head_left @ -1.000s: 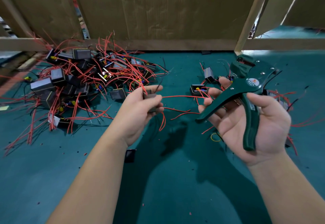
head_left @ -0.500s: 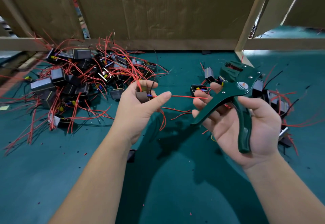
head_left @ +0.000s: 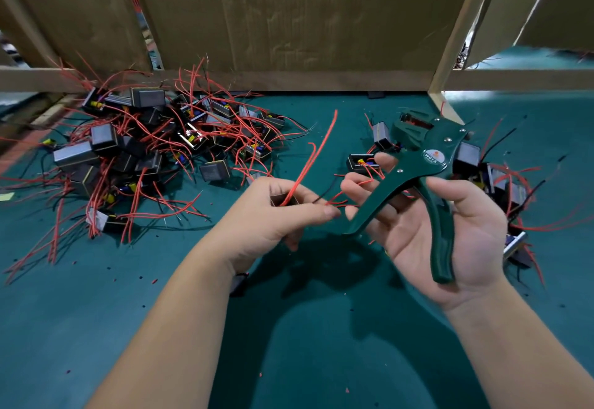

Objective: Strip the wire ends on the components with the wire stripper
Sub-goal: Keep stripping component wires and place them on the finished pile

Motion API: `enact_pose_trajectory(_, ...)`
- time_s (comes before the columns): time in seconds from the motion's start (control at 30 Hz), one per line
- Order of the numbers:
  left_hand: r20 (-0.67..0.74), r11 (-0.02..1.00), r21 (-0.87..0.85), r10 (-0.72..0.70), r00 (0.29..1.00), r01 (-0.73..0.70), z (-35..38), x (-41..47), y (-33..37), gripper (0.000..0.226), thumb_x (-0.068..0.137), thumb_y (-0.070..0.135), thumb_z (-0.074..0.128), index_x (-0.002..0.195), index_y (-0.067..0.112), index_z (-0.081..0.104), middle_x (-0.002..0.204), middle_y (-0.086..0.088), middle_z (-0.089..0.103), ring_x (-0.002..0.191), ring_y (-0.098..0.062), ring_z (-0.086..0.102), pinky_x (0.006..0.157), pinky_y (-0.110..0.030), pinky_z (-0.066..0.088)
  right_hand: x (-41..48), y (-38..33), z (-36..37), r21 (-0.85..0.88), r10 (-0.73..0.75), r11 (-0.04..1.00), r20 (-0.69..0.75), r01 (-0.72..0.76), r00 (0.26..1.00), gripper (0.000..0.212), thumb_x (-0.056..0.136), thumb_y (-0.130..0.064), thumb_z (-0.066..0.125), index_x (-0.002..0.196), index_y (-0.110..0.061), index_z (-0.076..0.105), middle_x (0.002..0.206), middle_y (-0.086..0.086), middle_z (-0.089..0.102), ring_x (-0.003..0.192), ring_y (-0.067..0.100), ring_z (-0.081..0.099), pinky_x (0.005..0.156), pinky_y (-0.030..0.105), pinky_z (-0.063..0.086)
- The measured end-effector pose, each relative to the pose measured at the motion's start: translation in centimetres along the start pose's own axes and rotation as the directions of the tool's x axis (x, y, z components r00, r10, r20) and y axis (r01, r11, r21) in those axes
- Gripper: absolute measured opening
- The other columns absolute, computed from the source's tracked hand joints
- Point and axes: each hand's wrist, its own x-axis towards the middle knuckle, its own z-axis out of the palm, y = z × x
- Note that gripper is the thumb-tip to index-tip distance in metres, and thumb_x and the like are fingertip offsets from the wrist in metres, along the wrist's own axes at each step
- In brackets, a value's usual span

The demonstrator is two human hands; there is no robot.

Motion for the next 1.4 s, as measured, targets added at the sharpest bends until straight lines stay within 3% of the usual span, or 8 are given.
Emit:
enact_pose_trajectory(0.13, -0.062, 0.994, -0.106, -0.008, 0.998, 0.002, -0.2, 0.3, 0.0, 0.050, 0.070, 0.026, 0.071, 0.085, -0.019, 0.058, 0.037, 0.004, 0.034, 0.036, -0.016, 0.030, 0.046, -0.025, 0.027, 0.0, 0.0, 0.1, -0.010, 0.003, 1.000, 0.013, -0.002, 1.000, 0.064, 0.063, -0.026, 0.056, 0.124, -0.007, 0.052, 0.108, 0.027, 0.065, 0.104, 0.037, 0.065, 0.086, 0.046, 0.054)
enact_pose_trajectory(0.33, -0.010, 0.995, -0.102, 0.005, 1.000, -0.006, -0.1, 0.1, -0.1, 0.050, 0.071, 0.031, 0.071, 0.093, -0.014, 0.065, 0.041, 0.008, 0.043, 0.040, -0.011, 0.034, 0.046, -0.022, 0.028, -0.2, 0.7, 0.3, -0.056, 0.023, 0.998, 0.075, -0.019, 0.997, 0.072, 0.062, -0.027, 0.062, 0.130, -0.005, 0.048, 0.106, 0.027, 0.065, 0.104, 0.037, 0.063, 0.085, 0.046, 0.055)
enact_pose_trajectory(0.47, -0.018, 0.998, -0.067, 0.019, 1.000, -0.020, -0.3, -0.1, 0.3, 0.017, 0.068, 0.026, 0.078, 0.062, 0.013, 0.069, 0.053, 0.002, 0.053, 0.043, -0.005, 0.037, 0.044, -0.014, 0.031, -0.2, 0.7, 0.2, -0.075, 0.038, 0.997, 0.068, -0.033, 0.997, 0.071, 0.062, -0.027, 0.060, 0.129, -0.006, 0.049, 0.105, 0.029, 0.064, 0.102, 0.038, 0.064, 0.084, 0.045, 0.055)
enact_pose_trajectory(0.53, -0.023, 0.998, -0.053, 0.032, 0.999, -0.033, -0.5, -0.1, 0.3, 0.021, 0.067, 0.029, 0.082, 0.055, 0.020, 0.067, 0.054, 0.003, 0.054, 0.043, -0.004, 0.038, 0.044, -0.012, 0.032, -0.2, 0.7, 0.2, -0.085, 0.040, 0.996, 0.083, -0.033, 0.996, 0.073, 0.061, -0.027, 0.064, 0.129, -0.005, 0.049, 0.109, 0.031, 0.062, 0.103, 0.038, 0.063, 0.085, 0.046, 0.055)
enact_pose_trajectory(0.83, 0.023, 1.000, -0.029, 0.005, 1.000, -0.004, -0.5, -0.2, 0.5, 0.014, 0.070, 0.016, 0.077, 0.060, 0.017, 0.066, 0.047, 0.004, 0.053, 0.041, -0.006, 0.047, 0.044, -0.022, 0.045, -0.2, 0.7, 0.1, -0.063, 0.020, 0.998, 0.109, -0.013, 0.994, 0.077, 0.061, -0.025, 0.064, 0.133, -0.005, 0.045, 0.108, 0.029, 0.063, 0.102, 0.038, 0.064, 0.085, 0.047, 0.054)
enact_pose_trajectory(0.97, -0.171, 0.997, -0.075, -0.008, 0.985, -0.005, -0.2, 0.3, 0.2, 0.021, 0.081, 0.010, 0.071, 0.064, 0.017, 0.063, 0.042, 0.005, 0.045, 0.035, -0.010, 0.040, 0.037, -0.021, 0.040, -0.1, 0.6, 0.1, -0.100, 0.019, 0.995, 0.091, -0.010, 0.996, 0.074, 0.062, -0.025, 0.063, 0.131, -0.004, 0.047, 0.115, 0.026, 0.061, 0.096, 0.039, 0.065, 0.083, 0.047, 0.055)
enact_pose_trajectory(1.1, -0.377, 0.976, -0.199, 0.010, 0.926, -0.091, -0.7, 0.9, 0.2, 0.019, 0.069, 0.011, 0.074, 0.067, 0.013, 0.055, 0.038, 0.007, 0.036, 0.033, -0.009, 0.028, 0.036, -0.016, 0.027, 0.1, 0.6, -0.1, -0.221, 0.071, 0.972, -0.034, -0.077, 0.997, 0.059, 0.067, -0.020, 0.049, 0.124, -0.003, 0.053, 0.096, 0.022, 0.065, 0.076, 0.036, 0.066, 0.074, 0.046, 0.057)
enact_pose_trajectory(1.4, -0.406, 0.969, 0.070, 0.246, 0.880, -0.238, -2.0, 0.4, 0.3, 0.013, 0.073, 0.019, 0.068, 0.065, 0.019, 0.057, 0.044, 0.004, 0.046, 0.036, -0.010, 0.035, 0.039, -0.014, 0.028, -0.4, 0.8, -0.2, -0.244, 0.413, 0.896, 0.150, -0.371, 0.898, 0.076, 0.055, -0.027, 0.079, 0.122, 0.002, 0.059, 0.088, 0.025, 0.062, 0.074, 0.039, 0.064, 0.070, 0.049, 0.054)
